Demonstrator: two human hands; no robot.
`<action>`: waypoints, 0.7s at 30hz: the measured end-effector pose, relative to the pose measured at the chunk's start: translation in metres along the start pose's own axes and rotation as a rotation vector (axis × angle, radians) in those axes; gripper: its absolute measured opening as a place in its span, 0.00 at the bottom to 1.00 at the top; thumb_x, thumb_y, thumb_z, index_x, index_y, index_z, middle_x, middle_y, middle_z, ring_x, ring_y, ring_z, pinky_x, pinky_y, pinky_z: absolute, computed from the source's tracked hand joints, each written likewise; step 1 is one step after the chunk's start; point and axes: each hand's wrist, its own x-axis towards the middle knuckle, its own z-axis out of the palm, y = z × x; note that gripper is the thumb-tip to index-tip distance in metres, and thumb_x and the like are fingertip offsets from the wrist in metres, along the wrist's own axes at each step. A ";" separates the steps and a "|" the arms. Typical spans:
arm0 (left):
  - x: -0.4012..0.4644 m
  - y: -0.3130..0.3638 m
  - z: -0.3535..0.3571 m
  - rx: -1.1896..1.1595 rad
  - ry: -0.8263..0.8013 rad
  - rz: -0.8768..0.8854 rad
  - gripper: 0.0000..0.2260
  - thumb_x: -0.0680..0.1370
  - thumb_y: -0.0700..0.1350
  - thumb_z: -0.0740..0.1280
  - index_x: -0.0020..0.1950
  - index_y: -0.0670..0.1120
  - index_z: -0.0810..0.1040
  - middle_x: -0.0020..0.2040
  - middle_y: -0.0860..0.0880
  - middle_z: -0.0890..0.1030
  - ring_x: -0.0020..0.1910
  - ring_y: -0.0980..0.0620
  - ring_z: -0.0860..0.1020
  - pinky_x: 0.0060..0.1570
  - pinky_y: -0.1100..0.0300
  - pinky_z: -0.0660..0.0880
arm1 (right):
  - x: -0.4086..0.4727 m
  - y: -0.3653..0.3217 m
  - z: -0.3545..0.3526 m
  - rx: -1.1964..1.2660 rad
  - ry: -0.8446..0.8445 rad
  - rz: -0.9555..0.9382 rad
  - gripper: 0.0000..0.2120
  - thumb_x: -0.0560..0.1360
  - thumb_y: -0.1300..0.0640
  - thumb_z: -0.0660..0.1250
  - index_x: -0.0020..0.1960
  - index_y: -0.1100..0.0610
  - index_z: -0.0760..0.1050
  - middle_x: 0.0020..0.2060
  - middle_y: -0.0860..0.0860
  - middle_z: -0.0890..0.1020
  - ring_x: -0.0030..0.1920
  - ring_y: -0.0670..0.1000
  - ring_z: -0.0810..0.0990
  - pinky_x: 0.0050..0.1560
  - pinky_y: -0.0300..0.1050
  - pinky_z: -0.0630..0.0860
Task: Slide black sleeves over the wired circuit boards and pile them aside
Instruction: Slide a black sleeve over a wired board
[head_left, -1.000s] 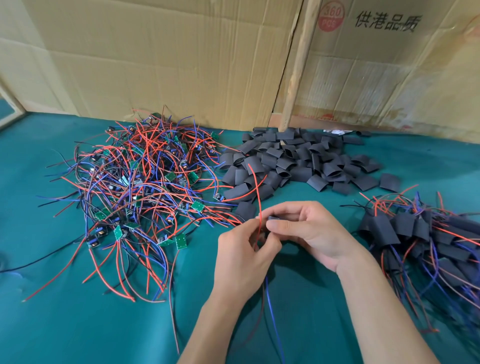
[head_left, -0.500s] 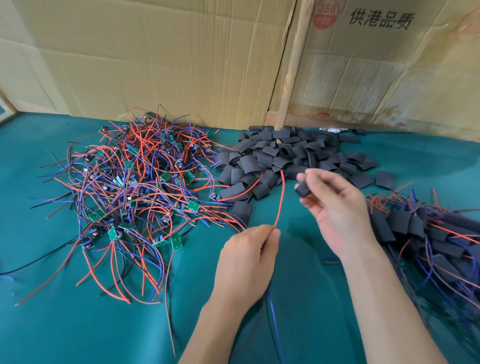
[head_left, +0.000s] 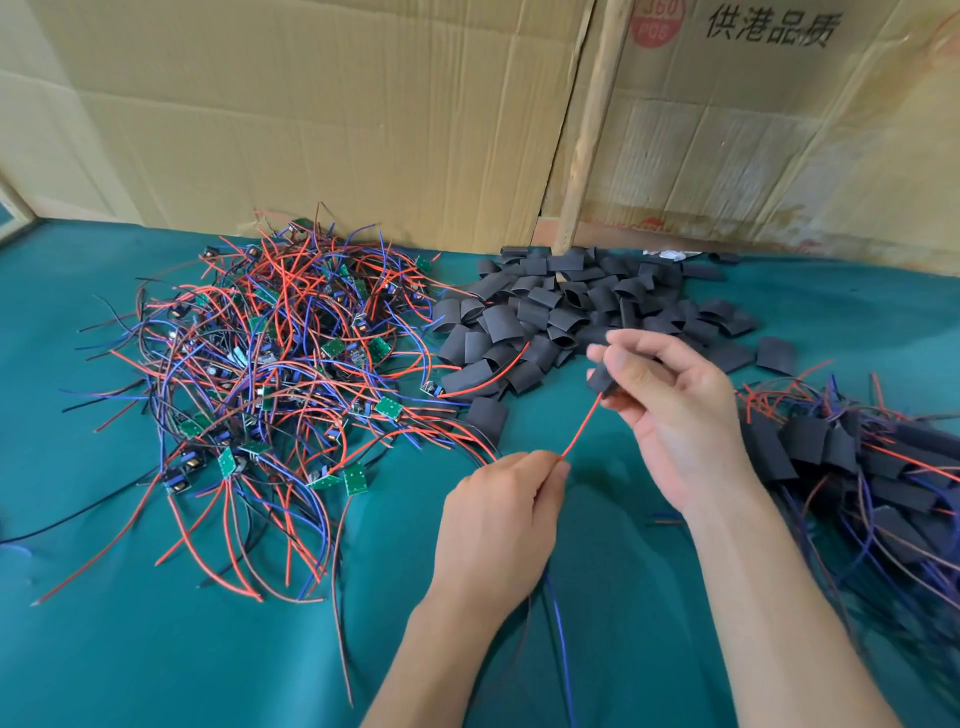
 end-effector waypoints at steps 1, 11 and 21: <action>0.000 0.000 0.000 -0.032 0.021 0.006 0.13 0.85 0.52 0.59 0.48 0.47 0.78 0.41 0.50 0.79 0.44 0.42 0.75 0.43 0.46 0.74 | -0.001 0.001 0.001 -0.028 -0.034 0.036 0.17 0.63 0.57 0.84 0.50 0.53 0.85 0.46 0.61 0.87 0.42 0.55 0.83 0.43 0.41 0.79; 0.000 -0.002 0.000 -0.338 0.317 -0.148 0.07 0.73 0.45 0.76 0.44 0.48 0.79 0.33 0.54 0.77 0.32 0.53 0.75 0.36 0.64 0.73 | -0.010 0.015 0.020 -0.184 -0.177 0.214 0.17 0.57 0.56 0.85 0.45 0.51 0.87 0.45 0.60 0.88 0.41 0.52 0.81 0.40 0.42 0.72; 0.001 -0.005 -0.002 -0.576 0.068 -0.255 0.12 0.73 0.39 0.77 0.51 0.53 0.82 0.40 0.57 0.84 0.35 0.57 0.81 0.41 0.60 0.81 | 0.000 0.016 0.011 0.256 0.075 0.132 0.13 0.62 0.62 0.77 0.45 0.58 0.82 0.42 0.56 0.87 0.38 0.48 0.83 0.38 0.35 0.77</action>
